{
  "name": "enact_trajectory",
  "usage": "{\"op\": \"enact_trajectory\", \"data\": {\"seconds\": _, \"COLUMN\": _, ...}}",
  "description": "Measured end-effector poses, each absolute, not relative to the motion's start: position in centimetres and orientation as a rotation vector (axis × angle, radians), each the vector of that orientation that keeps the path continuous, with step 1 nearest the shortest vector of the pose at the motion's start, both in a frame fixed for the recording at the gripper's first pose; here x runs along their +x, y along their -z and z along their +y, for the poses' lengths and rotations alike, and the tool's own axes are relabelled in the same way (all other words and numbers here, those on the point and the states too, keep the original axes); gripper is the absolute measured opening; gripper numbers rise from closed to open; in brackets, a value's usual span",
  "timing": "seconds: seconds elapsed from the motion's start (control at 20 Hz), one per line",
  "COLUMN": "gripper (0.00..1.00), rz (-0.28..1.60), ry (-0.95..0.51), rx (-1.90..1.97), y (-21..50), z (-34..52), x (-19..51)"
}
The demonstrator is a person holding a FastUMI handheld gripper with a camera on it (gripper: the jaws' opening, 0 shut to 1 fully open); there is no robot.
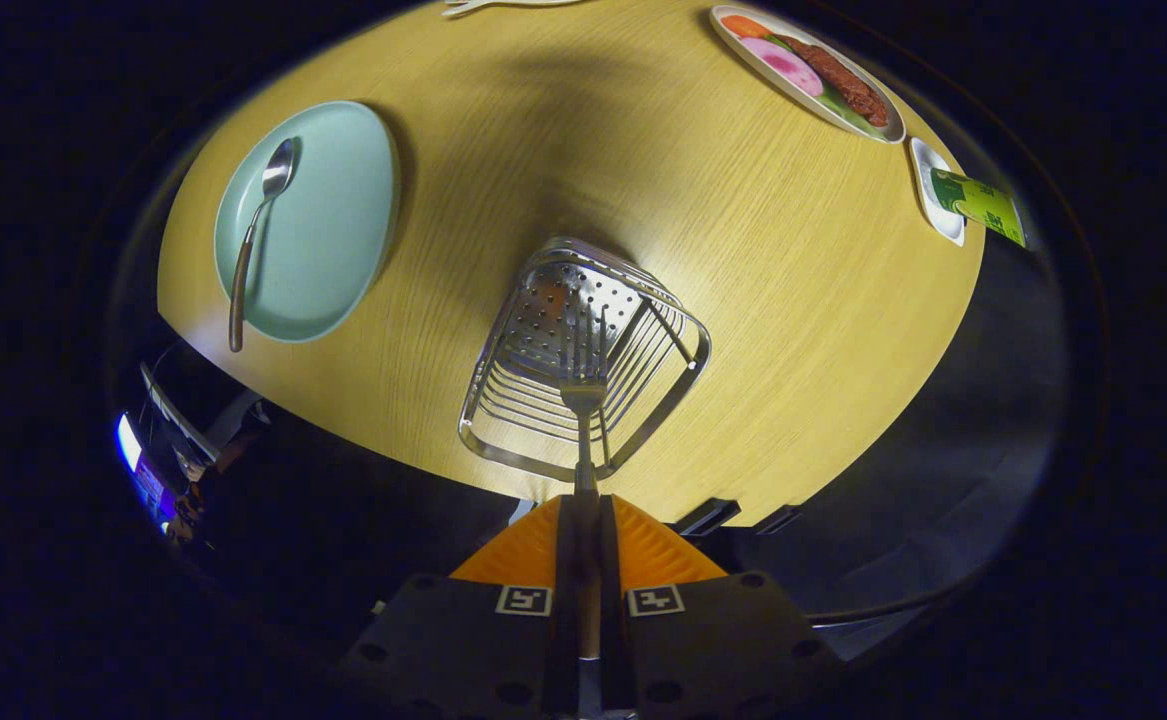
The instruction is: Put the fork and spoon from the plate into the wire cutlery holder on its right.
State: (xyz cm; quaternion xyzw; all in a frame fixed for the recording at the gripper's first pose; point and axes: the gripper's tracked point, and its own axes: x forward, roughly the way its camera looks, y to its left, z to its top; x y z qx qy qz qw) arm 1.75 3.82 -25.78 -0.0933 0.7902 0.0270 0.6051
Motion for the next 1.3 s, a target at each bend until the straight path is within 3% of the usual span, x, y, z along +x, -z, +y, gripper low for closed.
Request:
{"op": "enact_trajectory", "data": {"seconds": 0.15, "gripper": 0.18, "rz": 1.784, "ry": -0.062, "rx": -0.181, "y": 25.4, "z": 3.8, "x": 2.1}}
{"op": "enact_trajectory", "data": {"seconds": 0.3, "gripper": 0.67, "rz": 1.665, "ry": -0.062, "rx": -0.11, "y": 24.8, "z": 4.0, "x": 2.9}}
{"op": "enact_trajectory", "data": {"seconds": 0.35, "gripper": 0.72, "rz": 1.619, "ry": -0.05, "rx": -0.078, "y": 24.4, "z": 3.9, "x": 3.1}}
{"op": "enact_trajectory", "data": {"seconds": 0.75, "gripper": 0.83, "rz": 1.022, "ry": 0.086, "rx": 0.068, "y": 18.7, "z": 4.4, "x": 7.6}}
{"op": "enact_trajectory", "data": {"seconds": 0.9, "gripper": 0.85, "rz": 0.843, "ry": 0.06, "rx": 0.11, "y": 14.9, "z": 8.5, "x": 8.5}}
{"op": "enact_trajectory", "data": {"seconds": 1.3, "gripper": 0.85, "rz": 0.817, "ry": -0.165, "rx": 0.189, "y": 17.1, "z": 24.5, "x": 9.7}}
